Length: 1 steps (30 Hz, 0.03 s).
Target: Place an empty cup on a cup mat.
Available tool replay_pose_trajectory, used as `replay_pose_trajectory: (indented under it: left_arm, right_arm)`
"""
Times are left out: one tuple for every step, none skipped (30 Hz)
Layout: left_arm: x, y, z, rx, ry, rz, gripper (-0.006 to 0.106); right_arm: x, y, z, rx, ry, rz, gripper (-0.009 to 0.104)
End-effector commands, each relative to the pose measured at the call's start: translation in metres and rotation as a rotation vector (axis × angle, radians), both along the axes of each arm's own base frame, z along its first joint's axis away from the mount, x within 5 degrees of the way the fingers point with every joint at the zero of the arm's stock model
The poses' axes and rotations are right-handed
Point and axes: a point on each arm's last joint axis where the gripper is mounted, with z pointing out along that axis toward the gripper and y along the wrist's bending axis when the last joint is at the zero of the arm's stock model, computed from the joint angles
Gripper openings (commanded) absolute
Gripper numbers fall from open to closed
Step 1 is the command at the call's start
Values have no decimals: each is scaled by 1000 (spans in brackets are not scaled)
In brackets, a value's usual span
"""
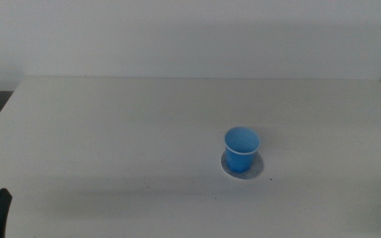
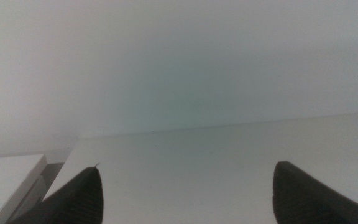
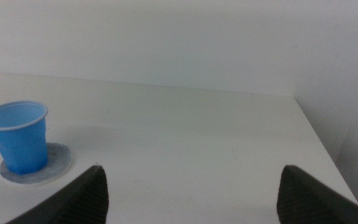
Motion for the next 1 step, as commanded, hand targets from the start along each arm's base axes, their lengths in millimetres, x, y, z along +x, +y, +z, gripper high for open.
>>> replay_pose_trajectory:
  left_arm:
    - [0, 0, 1, -11, -8, -4, 94]
  right_arm:
    - [0, -1, 0, -12, -15, -8, 91]
